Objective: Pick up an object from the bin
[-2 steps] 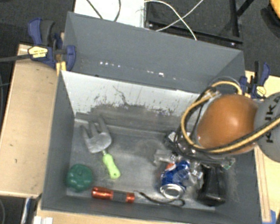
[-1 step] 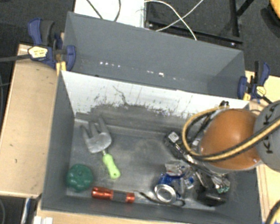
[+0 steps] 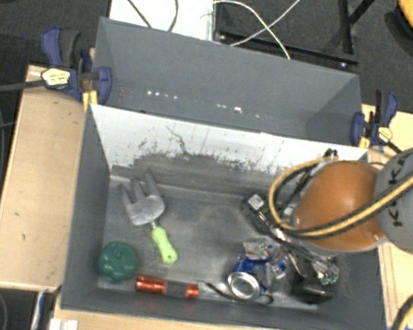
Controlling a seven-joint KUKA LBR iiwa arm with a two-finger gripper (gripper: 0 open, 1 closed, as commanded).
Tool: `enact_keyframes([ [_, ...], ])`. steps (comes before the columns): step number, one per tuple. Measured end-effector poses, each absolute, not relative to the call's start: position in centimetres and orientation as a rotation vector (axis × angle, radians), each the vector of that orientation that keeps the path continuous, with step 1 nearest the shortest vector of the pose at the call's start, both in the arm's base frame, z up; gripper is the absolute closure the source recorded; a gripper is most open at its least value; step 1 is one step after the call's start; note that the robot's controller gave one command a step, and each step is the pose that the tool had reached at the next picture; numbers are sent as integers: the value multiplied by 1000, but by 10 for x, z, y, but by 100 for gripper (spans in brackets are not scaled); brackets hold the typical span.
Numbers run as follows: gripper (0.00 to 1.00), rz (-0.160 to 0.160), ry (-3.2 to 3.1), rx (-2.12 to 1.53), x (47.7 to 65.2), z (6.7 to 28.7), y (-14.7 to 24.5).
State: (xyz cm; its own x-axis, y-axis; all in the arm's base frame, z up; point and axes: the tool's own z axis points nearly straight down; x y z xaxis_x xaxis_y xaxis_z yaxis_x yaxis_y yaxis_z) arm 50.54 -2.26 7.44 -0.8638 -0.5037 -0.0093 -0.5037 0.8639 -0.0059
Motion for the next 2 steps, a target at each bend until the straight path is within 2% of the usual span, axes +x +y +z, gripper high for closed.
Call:
enact_keyframes([
  [1,100,0,3029,-820,503,83,-22],
  [2,100,2,3033,-819,502,112,-22],
])
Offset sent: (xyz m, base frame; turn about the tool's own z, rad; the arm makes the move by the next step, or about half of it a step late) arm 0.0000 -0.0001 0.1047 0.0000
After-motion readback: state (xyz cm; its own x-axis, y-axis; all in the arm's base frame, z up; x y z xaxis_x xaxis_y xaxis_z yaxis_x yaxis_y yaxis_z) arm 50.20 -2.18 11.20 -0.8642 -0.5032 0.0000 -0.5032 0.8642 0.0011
